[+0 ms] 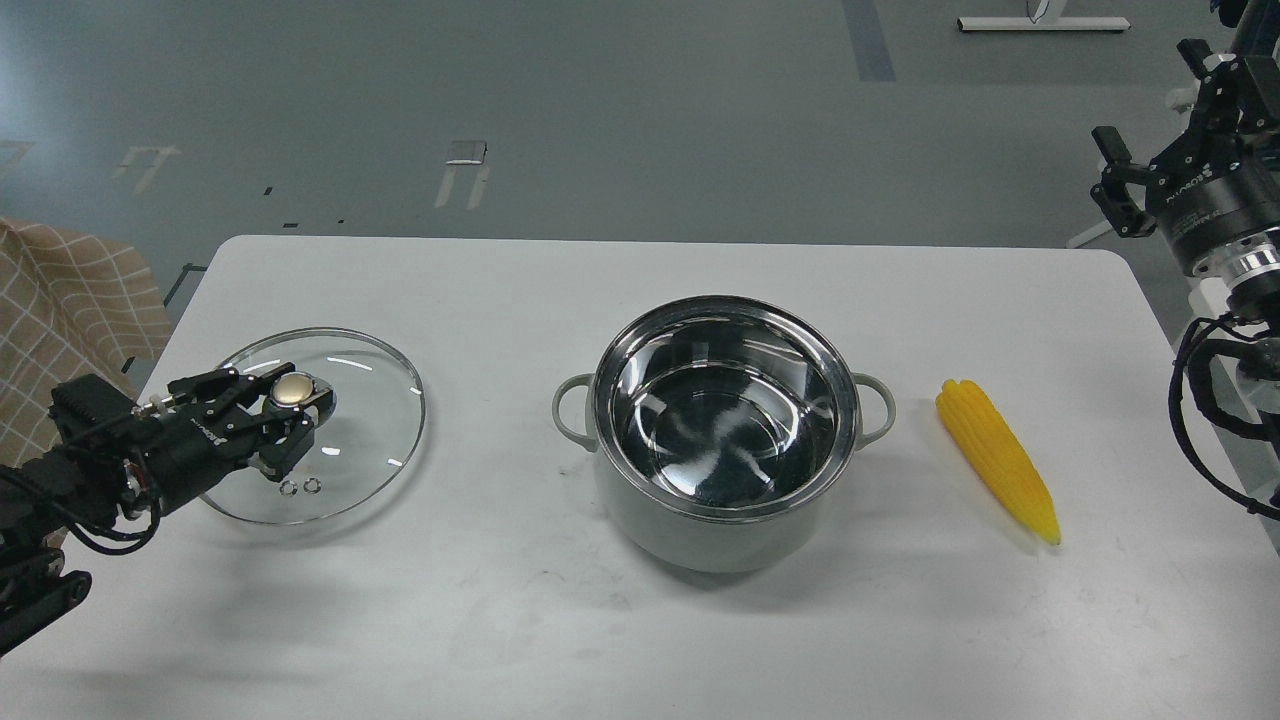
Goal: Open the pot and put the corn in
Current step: 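Lift the glass lid off the pot and lower it beside the pot, then open the left gripper and raise the left arm away from the lid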
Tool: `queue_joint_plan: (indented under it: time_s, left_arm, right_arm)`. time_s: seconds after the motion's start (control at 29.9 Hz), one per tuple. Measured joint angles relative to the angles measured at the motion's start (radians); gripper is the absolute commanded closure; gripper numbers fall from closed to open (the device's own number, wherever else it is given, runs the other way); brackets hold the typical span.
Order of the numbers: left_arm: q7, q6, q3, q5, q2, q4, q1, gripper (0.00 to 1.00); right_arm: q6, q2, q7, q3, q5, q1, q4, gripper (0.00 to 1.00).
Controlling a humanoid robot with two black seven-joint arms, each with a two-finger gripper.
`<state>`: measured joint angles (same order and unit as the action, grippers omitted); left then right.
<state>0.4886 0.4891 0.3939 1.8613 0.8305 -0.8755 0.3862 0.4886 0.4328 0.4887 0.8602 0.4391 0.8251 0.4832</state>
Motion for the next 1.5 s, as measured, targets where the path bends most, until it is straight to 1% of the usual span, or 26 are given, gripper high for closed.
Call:
queue_joint_plan:
  time_s: [0.13,0.27,0.3,0.37,0.47,0.5,0.63,0.84,1.04,1.14,1.27,1.3,1.37,1.47,1.5]
  left_arm:
    - [0.000,0.000,0.001,-0.007,-0.032,0.029,-0.004,0.78]
    - [0.000,0.000,0.002,-0.023,-0.069,0.062,-0.004,0.77]
    - [0.000,0.000,0.002,-0.027,-0.072,0.067,-0.004,0.76]
    - [0.000,0.000,0.001,-0.033,-0.078,0.077,-0.005,0.70]
    - [0.000,0.000,0.001,-0.036,-0.087,0.084,-0.005,0.54]
    - [0.000,0.000,0.001,-0.036,-0.088,0.085,-0.005,0.44]
    - [0.000,0.000,0.000,-0.036,-0.091,0.087,-0.005,0.40]
    - [0.000,0.000,0.000,-0.036,-0.091,0.087,-0.006,0.29]
    - [0.000,0.000,0.006,-0.062,-0.086,0.080,0.009,0.24]
    - [0.000,-0.001,0.014,-0.163,-0.061,0.038,0.062,0.23]
    - [0.000,-0.002,0.018,-0.359,-0.003,-0.058,0.169,0.22]
    - [0.000,-0.026,0.019,-0.429,0.013,-0.086,0.210,0.22]
    - [0.000,-0.122,0.022,-0.572,0.034,-0.129,0.297,0.21]
    - [0.000,-0.289,0.023,-0.772,0.039,-0.155,0.395,0.17]
    - [0.000,-0.359,0.026,-0.850,0.036,-0.158,0.429,0.16]
  right_arm:
    - [0.000,0.000,0.000,0.000,0.000,-0.001,0.000,0.00]
    - [0.000,0.000,0.000,0.000,0.000,-0.006,0.000,0.00]
    - [0.000,0.000,0.000,0.000,0.000,-0.007,0.000,0.00]
    - [0.000,0.000,0.000,0.000,0.000,-0.008,0.000,0.00]
    - [0.000,0.000,0.000,0.000,0.000,-0.009,0.000,0.00]
    - [0.000,0.000,0.000,0.000,0.000,-0.009,0.000,0.00]
    - [0.000,0.001,0.000,0.000,0.000,-0.012,0.000,0.00]
    - [0.000,0.001,0.000,0.000,0.000,-0.012,0.000,0.00]
    - [0.000,0.001,0.000,0.000,0.000,-0.012,0.000,0.00]
    - [0.000,0.002,0.000,0.000,0.000,-0.012,0.000,0.00]
    - [0.000,0.012,0.000,0.002,0.000,-0.012,0.002,0.00]
    - [0.000,0.014,0.000,0.002,0.000,-0.012,0.003,0.00]
    - [0.000,0.018,0.000,0.002,0.000,-0.011,0.017,0.00]
    - [0.000,0.048,0.000,-0.008,0.016,-0.010,0.052,0.00]
    - [0.000,0.067,0.000,-0.017,0.028,-0.010,0.071,0.00]
